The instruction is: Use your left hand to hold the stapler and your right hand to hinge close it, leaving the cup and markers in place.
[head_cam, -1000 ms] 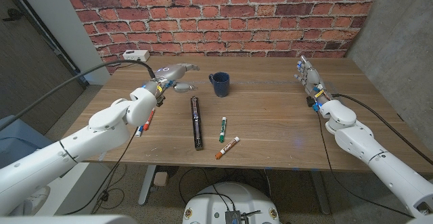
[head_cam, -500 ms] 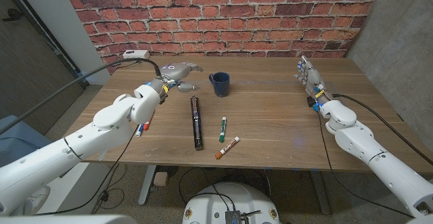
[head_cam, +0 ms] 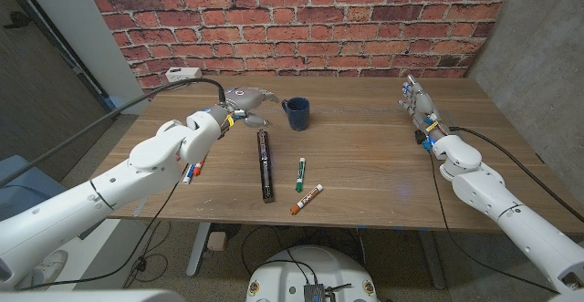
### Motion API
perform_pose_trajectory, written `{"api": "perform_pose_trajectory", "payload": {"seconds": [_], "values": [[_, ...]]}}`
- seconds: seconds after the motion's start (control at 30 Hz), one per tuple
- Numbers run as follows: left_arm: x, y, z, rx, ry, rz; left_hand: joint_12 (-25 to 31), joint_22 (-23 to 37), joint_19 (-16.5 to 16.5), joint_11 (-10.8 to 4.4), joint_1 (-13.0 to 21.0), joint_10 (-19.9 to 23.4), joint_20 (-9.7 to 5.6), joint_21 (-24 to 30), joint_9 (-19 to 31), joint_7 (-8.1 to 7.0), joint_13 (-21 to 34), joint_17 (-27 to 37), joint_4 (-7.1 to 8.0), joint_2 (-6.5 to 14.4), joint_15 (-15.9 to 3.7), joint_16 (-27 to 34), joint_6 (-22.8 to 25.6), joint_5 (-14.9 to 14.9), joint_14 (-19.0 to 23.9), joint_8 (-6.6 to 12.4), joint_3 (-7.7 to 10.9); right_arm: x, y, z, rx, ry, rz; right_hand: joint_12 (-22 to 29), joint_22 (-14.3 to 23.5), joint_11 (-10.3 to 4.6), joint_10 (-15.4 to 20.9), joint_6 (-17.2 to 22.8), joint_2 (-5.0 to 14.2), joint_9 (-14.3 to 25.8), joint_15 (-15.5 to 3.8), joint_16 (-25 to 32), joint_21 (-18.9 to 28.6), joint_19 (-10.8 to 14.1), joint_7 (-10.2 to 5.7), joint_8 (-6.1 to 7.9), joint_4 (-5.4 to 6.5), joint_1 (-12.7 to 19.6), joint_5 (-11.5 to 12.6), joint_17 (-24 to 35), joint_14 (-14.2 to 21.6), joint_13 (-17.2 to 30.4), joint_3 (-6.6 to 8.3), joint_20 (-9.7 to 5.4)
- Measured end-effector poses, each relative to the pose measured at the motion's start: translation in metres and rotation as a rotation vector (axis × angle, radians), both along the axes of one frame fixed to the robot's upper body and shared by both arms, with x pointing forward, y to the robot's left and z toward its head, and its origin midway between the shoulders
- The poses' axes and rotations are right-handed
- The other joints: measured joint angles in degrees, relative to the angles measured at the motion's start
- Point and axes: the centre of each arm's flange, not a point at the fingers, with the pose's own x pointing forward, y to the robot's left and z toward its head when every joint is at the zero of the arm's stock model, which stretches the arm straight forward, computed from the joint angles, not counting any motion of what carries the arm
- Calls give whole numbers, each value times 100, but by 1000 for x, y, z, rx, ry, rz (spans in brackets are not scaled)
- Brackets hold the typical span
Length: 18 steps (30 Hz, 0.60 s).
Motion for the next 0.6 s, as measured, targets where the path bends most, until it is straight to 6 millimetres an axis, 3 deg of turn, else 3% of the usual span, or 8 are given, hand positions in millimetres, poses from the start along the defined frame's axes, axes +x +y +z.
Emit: {"api": "perform_pose_trajectory", "payload": {"seconds": [0.53, 0.6], "values": [[1, 0, 5, 92, 11, 52, 18, 1, 0, -11, 47, 72, 0, -38, 1, 0, 34, -26, -26, 16, 0, 0, -1, 0, 0, 0, 26, 2, -2, -1, -1, 10, -10, 0, 0, 0, 0, 0, 0, 0, 0, 0, -43, 0, 0, 0, 0, 0, 0, -28, 0, 0, 0, 0], [2, 0, 4, 101, 15, 54, 18, 1, -4, -11, 44, 71, -4, -44, 1, 0, 52, -26, 24, 15, 0, 0, -1, 0, 0, 0, -24, 2, -1, -1, 0, 11, -9, 0, 0, 0, 0, 0, 0, 0, 0, 0, -43, 2, 0, 0, 0, 0, 0, -27, 0, 0, 0, 2]]}}
